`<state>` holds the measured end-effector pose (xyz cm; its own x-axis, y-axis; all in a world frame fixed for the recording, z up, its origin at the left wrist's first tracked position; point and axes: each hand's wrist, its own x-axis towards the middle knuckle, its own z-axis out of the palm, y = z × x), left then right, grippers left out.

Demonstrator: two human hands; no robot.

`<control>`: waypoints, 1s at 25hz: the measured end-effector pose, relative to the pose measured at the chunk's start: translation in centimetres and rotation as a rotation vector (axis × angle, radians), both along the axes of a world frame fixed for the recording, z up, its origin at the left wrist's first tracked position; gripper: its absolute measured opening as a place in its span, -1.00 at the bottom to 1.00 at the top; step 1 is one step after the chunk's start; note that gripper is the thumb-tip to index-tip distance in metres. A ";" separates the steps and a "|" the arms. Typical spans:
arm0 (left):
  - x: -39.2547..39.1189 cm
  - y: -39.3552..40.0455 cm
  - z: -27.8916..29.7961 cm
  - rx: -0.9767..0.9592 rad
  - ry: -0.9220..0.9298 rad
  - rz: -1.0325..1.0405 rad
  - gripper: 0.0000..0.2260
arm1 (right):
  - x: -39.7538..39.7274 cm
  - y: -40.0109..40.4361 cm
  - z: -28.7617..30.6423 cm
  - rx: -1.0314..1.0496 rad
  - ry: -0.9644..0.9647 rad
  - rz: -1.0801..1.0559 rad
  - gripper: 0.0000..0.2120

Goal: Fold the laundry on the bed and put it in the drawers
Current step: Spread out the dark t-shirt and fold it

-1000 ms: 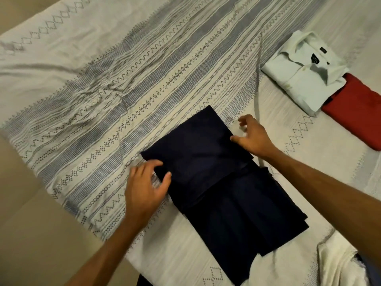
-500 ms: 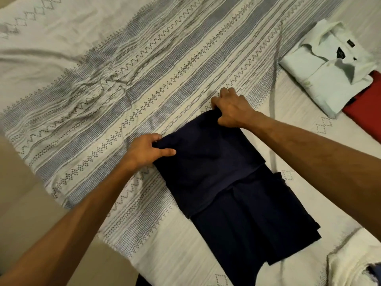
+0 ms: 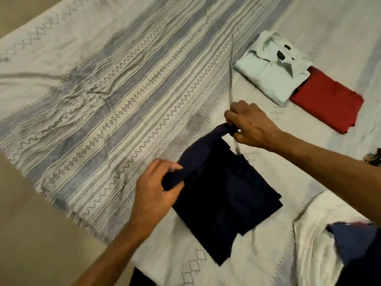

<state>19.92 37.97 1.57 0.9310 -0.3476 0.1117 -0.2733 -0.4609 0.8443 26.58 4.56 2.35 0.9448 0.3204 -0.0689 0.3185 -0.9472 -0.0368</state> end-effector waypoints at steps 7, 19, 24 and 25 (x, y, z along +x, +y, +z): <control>-13.6 -4.5 -8.6 0.241 -0.208 -0.510 -0.53 | -15.7 -6.0 -4.7 -0.284 -0.092 0.127 -0.72; -16.6 -5.1 -10.3 0.501 -0.395 -0.788 -0.79 | -22.7 -7.2 -9.1 -0.263 -0.033 0.002 -0.70; -16.6 -5.0 -12.5 0.613 -0.219 -0.890 -0.58 | -23.2 -7.1 -12.0 -0.224 0.159 -0.073 -0.56; -16.3 -5.0 -12.6 0.623 -0.207 -0.913 -0.59 | -23.2 -7.0 -12.0 -0.219 0.205 -0.096 -0.53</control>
<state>3.62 32.96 -11.03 0.2830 -0.9388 -0.1963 -0.8325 -0.3421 0.4359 3.41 -2.45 -9.66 0.9292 0.1873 -0.3185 0.2346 -0.9650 0.1169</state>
